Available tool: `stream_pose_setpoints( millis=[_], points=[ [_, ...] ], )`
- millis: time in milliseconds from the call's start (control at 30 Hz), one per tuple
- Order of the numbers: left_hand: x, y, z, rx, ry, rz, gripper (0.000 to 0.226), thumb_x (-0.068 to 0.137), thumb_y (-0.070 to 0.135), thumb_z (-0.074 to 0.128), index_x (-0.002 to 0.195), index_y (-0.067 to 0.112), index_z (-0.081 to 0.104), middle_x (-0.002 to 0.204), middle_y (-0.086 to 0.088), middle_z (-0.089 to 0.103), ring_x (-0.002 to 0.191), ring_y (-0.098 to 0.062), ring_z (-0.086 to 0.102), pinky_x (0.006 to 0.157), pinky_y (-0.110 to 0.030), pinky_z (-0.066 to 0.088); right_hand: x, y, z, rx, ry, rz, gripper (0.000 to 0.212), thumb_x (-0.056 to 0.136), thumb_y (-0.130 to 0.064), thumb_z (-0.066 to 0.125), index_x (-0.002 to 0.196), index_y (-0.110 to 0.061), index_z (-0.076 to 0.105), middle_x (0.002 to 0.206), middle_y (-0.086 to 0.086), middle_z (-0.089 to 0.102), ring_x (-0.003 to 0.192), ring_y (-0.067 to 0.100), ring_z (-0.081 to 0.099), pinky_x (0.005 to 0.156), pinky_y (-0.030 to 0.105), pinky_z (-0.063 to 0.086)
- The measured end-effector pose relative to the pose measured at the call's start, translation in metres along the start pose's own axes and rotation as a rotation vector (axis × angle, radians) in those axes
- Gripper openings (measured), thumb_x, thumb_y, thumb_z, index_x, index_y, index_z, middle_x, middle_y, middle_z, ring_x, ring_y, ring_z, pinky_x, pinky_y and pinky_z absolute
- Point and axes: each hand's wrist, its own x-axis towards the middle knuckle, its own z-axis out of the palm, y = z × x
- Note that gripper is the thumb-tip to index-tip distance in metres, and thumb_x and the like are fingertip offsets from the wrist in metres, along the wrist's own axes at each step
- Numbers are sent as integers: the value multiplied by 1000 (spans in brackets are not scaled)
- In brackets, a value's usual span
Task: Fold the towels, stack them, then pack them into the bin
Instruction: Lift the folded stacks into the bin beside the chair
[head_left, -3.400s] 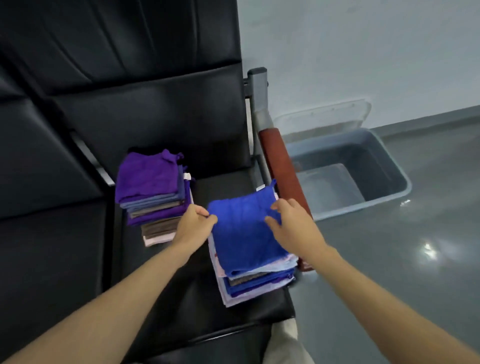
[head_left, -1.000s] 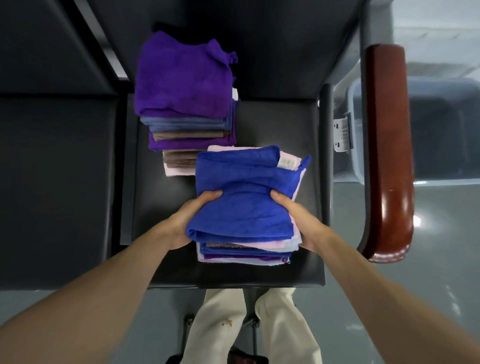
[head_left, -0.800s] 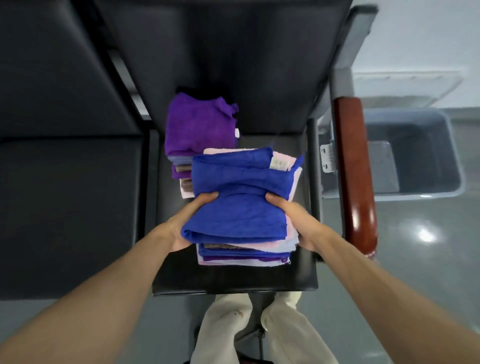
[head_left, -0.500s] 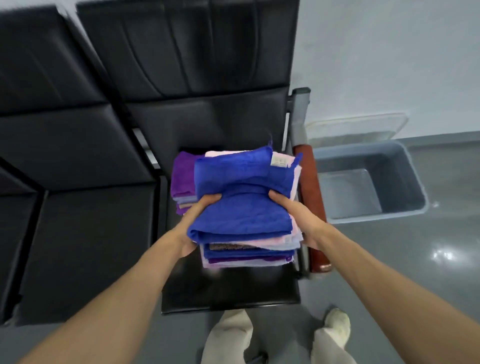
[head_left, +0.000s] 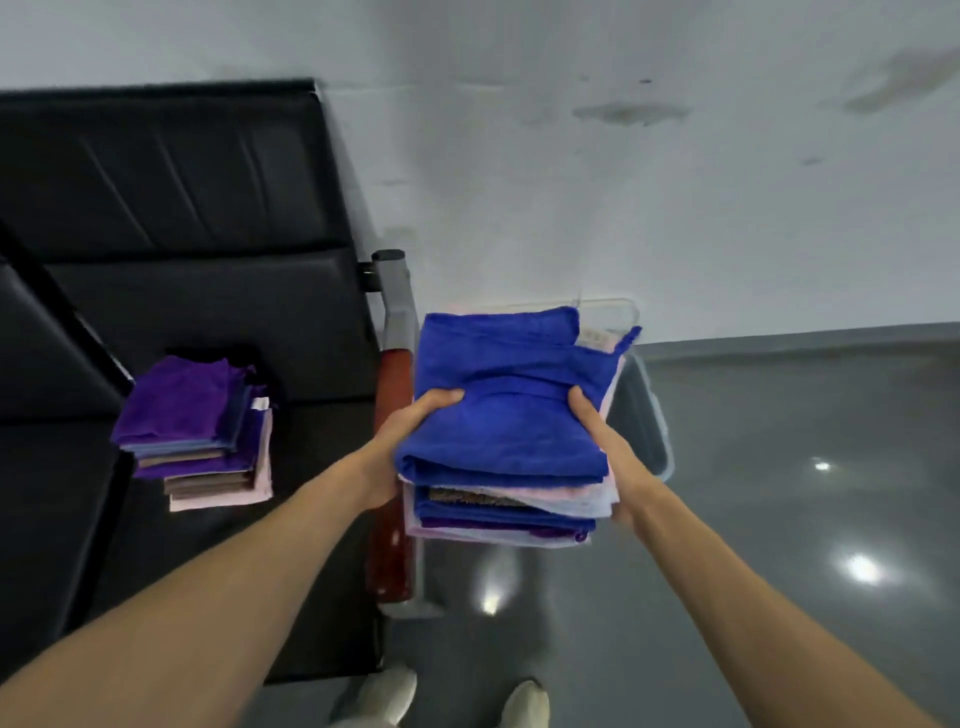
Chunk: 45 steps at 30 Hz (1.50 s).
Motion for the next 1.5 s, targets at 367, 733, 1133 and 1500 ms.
stream_pose_setpoints(
  millis=[367, 733, 1133, 1500],
  points=[
    [141, -30, 27, -202, -10, -60, 50, 61, 45, 70, 102, 16, 63, 88, 0, 74, 81, -16, 67, 77, -32, 48, 125, -10, -88, -185, 33, 157, 81, 59, -73, 69, 119, -19, 61, 111, 3, 72, 104, 23, 67, 101, 44, 47],
    [364, -103, 11, -196, 91, -138, 76, 49, 55, 72, 113, 17, 60, 109, -10, 70, 102, -30, 63, 95, -45, 48, 323, 58, -194, -172, 22, 234, 82, 54, -68, 73, 119, -21, 60, 111, 8, 71, 102, 29, 68, 96, 50, 50],
    [582, -235, -18, -191, 174, -220, 34, 57, 43, 73, 83, 21, 70, 78, 1, 73, 71, -12, 67, 75, -28, 48, 536, 196, -297, -160, 99, 216, 63, 60, -59, 71, 107, -18, 64, 103, 5, 73, 92, 20, 70, 81, 31, 55],
    [680, -284, -63, -148, 369, -188, 21, 76, 40, 67, 83, 20, 64, 71, 3, 69, 76, -15, 61, 67, -25, 49, 652, 253, -310, -157, -10, 193, 79, 48, -69, 79, 110, -24, 62, 111, 1, 71, 96, 15, 70, 82, 29, 56]
  ],
)
